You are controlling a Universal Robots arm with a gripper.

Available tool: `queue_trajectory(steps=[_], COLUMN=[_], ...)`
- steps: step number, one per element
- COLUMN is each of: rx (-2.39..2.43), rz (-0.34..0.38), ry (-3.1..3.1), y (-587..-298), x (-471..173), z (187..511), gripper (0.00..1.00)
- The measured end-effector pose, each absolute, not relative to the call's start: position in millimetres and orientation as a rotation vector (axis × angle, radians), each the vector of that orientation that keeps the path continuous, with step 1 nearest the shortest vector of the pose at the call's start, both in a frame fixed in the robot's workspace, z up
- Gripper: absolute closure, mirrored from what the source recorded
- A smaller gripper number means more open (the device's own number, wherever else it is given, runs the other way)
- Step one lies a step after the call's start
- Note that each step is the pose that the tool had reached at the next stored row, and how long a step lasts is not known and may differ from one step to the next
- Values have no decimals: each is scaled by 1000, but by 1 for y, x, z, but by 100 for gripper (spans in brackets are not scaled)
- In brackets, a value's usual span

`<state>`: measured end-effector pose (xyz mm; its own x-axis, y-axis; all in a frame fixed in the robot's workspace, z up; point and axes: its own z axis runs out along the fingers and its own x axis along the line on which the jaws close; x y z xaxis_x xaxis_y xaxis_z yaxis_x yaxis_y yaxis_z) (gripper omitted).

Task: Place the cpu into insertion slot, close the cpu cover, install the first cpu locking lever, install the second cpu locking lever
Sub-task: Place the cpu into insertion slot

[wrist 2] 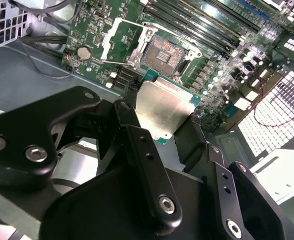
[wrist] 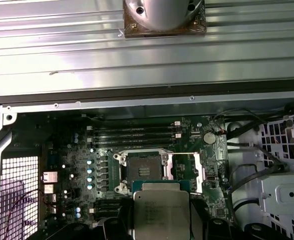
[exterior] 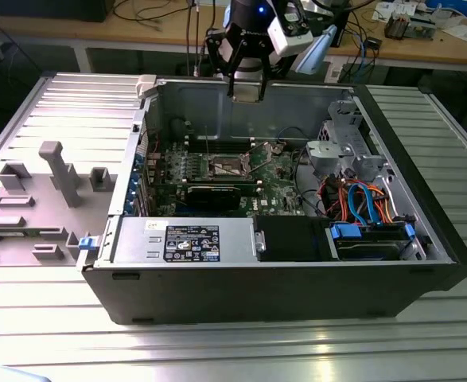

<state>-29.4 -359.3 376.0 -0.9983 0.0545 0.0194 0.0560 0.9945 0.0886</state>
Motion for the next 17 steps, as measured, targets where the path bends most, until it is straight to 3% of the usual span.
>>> queue_trajectory(steps=[17], rx=[-168], rz=[-140], ry=[-3119], y=[-359], x=[-30], z=[376], gripper=[46])
